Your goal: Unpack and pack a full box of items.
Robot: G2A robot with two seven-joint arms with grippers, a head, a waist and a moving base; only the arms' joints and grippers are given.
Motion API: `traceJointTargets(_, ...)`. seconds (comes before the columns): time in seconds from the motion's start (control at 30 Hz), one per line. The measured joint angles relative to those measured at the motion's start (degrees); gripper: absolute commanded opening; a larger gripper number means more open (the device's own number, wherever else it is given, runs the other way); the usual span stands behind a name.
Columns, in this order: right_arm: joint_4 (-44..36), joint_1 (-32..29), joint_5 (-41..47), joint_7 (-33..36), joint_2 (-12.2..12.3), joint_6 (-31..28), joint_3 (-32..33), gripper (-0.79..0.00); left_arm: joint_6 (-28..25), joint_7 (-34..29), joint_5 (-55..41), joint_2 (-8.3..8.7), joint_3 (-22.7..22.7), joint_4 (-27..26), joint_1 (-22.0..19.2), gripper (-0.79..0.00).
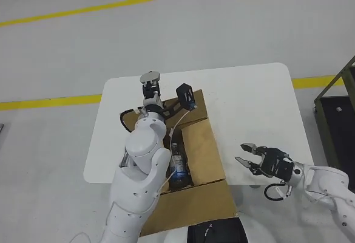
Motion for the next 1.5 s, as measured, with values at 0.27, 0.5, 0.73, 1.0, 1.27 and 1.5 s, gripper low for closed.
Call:
traceJointTargets(0.27, -0.89, 0.11, 2.04, 3.04, 0.33, -0.55, 2.94, 0.0, 0.61, -1.4, -1.78, -0.23, -0.94, -5.29, 2.47, 0.0)
traceJointTargets(0.5, -2.25, 0.0, 3.8, 3.5, 0.26, -0.09, 3.62, 0.0, 1.01, -2.4, -1.89, -0.2, -2.1, -7.74, 5.21, 0.0)
traceJointTargets(0.73, -3.57, 3.59, 5.58, 6.99, 0.14, -2.91, 3.06, 0.0, 2.69, -5.01, -3.39, -0.21, -4.98, -12.95, 8.96, 0.0)
traceJointTargets(1.0, -0.41, 15.27, 3.47, 12.66, -1.32, -2.56, -4.78, 0.0, 5.09, -8.89, -4.47, 0.06, -10.36, -20.65, 17.18, 0.0)
traceJointTargets(1.27, 7.23, 27.73, 2.03, 15.33, -3.9, -1.99, -14.75, -0.065, 5.17, -10.6, -4.36, 0.45, -15.56, -26.41, 24.6, 0.0)
traceJointTargets(1.5, 14.12, 36.64, 0.17, 17.21, -6.6, -1.14, -22.72, -0.785, 5.67, -10.71, -4.38, 0.65, -18.78, -28.88, 28.54, 0.0)
